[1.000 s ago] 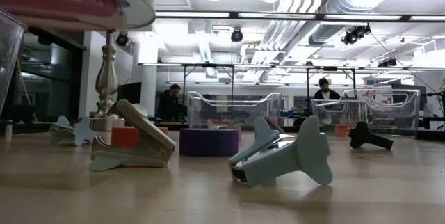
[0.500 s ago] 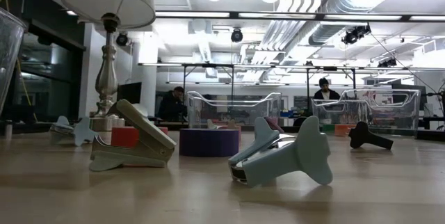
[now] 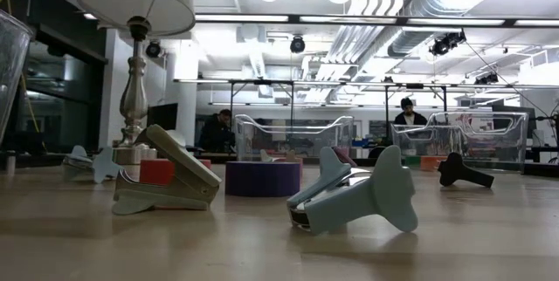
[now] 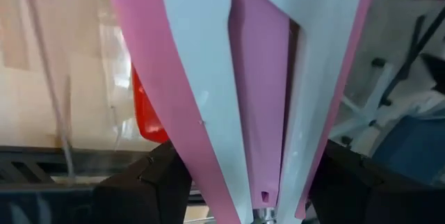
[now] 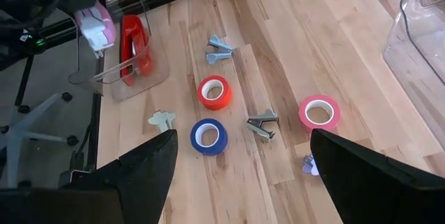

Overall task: Pick and place Stapler, Stapler remover, tape
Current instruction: Put the pink stapler into the bottom transparent bin

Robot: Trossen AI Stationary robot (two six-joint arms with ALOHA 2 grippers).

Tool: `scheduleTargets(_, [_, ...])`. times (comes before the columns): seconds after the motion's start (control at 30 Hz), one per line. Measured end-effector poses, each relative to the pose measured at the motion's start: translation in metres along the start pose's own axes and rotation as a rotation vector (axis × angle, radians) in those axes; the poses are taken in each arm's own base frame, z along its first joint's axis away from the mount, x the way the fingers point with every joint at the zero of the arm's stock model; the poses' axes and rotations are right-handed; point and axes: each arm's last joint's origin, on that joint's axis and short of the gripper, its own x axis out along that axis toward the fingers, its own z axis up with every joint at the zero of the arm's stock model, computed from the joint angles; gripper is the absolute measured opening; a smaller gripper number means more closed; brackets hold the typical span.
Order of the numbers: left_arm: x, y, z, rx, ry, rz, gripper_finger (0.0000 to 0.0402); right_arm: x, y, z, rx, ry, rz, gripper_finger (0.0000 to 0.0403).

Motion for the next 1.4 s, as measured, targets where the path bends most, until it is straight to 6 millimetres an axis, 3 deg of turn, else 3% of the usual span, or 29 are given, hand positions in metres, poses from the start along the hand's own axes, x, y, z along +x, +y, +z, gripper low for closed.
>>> scheduleTargets(0.23, [0.028,-0.005,0.010,-0.020,0.101,0.049,0.0219,0.000,0.001,0.000,-0.012,0.001,0.002,0.0320])
scheduleTargets(0.5, [0.051,-0.011,0.015,0.072,0.176,0.034,0.0219,0.000,0.007,-0.004,-0.042,0.008,0.013,0.0320])
scheduleTargets(0.97, [0.056,-0.011,0.017,0.313,0.179,0.029,0.0219,-0.001,0.011,-0.005,-0.052,0.007,0.014,0.0320])
scheduleTargets(1.2, [0.061,-0.008,0.017,0.308,0.193,0.031,0.0246,-0.001,0.011,-0.005,-0.052,0.008,0.016,0.0320])
scheduleTargets(1.4, [0.065,-0.009,0.018,0.313,0.184,-0.006,0.0223,-0.001,0.011,-0.005,-0.052,0.008,0.016,0.0320])
